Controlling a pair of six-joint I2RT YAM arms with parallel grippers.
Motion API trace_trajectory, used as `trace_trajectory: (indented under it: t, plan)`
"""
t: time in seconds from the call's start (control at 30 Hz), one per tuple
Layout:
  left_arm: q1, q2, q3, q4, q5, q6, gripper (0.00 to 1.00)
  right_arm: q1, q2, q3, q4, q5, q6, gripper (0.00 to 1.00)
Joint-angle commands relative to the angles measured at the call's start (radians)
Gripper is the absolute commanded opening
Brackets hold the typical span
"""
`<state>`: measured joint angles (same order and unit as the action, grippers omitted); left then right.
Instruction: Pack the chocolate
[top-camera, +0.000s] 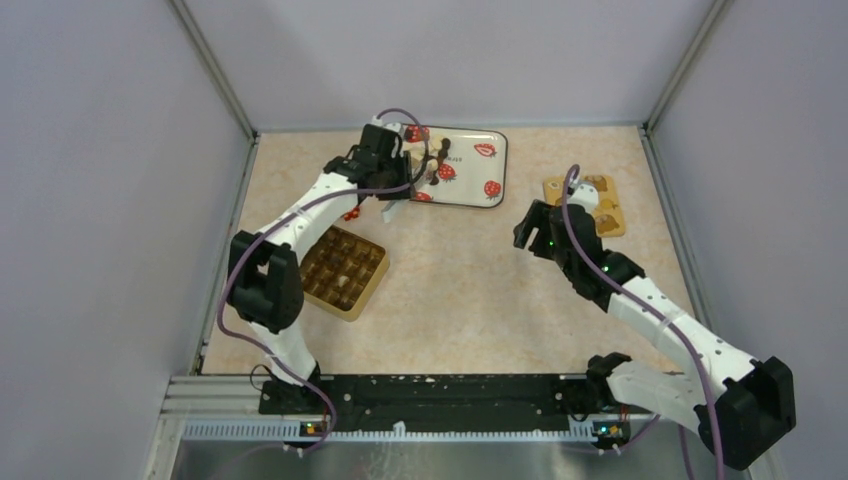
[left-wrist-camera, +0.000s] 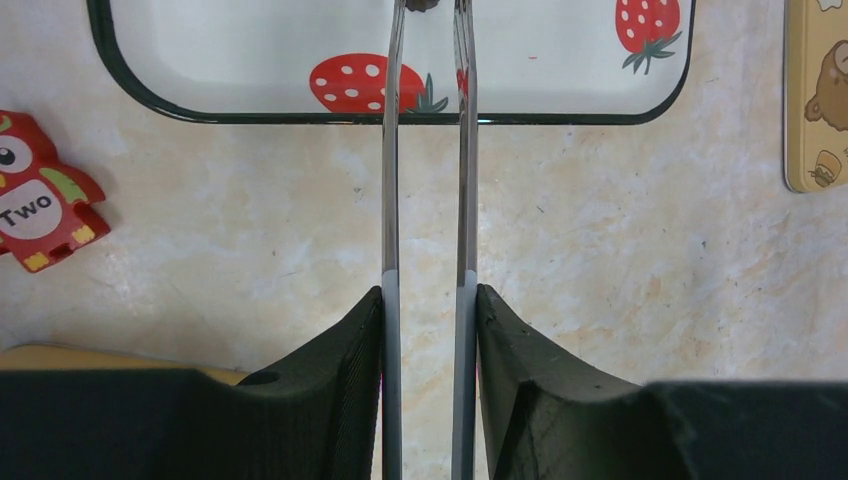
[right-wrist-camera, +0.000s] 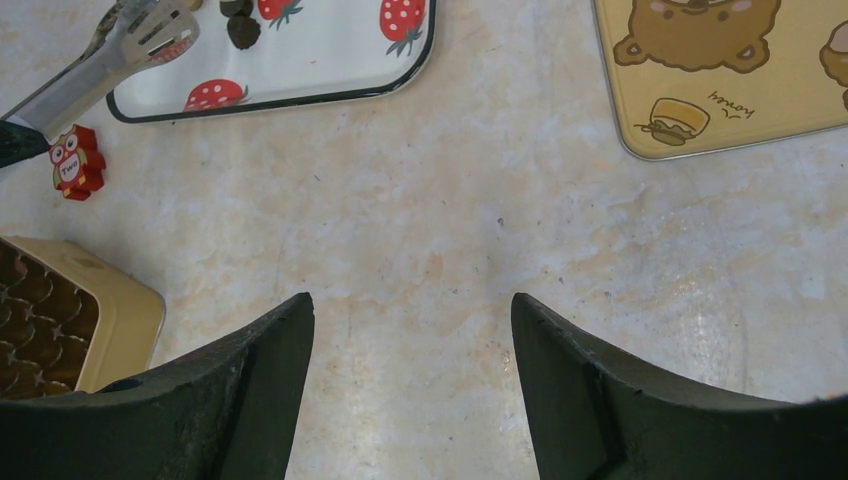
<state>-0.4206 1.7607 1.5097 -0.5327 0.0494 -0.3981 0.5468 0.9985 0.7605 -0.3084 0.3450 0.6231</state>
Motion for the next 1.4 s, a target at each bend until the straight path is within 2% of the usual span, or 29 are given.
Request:
trace_trajectory:
  t: [0.0,0.23,0.33,0.4,0.57,0.9,1.37]
  plan:
    - [-0.009,0.043,0.065,0.066,0.031,-0.003,0.42,-0.002,0.010,0.041,-0.004,0.019,-0.015,0.71]
    - [-0.044,0.132,0.103,0.035,-0.023,0.028,0.45,-0.002,0.031,0.051,0.012,0.015,-0.020,0.71]
    - [-0.115,0.178,0.159,-0.012,-0.238,0.092,0.47,-0.002,0.035,0.048,0.011,0.016,-0.017,0.71]
    - [-0.150,0.224,0.214,-0.049,-0.289,0.112,0.47,-0.002,0.037,0.048,0.011,0.017,-0.016,0.71]
    - [-0.160,0.287,0.270,-0.099,-0.284,0.094,0.47,-0.002,0.037,0.053,0.007,0.024,-0.016,0.71]
    - [-0.159,0.304,0.280,-0.115,-0.305,0.089,0.49,-0.002,0.055,0.055,0.016,0.016,-0.016,0.71]
    - [-0.158,0.390,0.387,-0.148,-0.239,0.095,0.51,-0.001,0.046,0.056,0.011,0.023,-0.013,0.71]
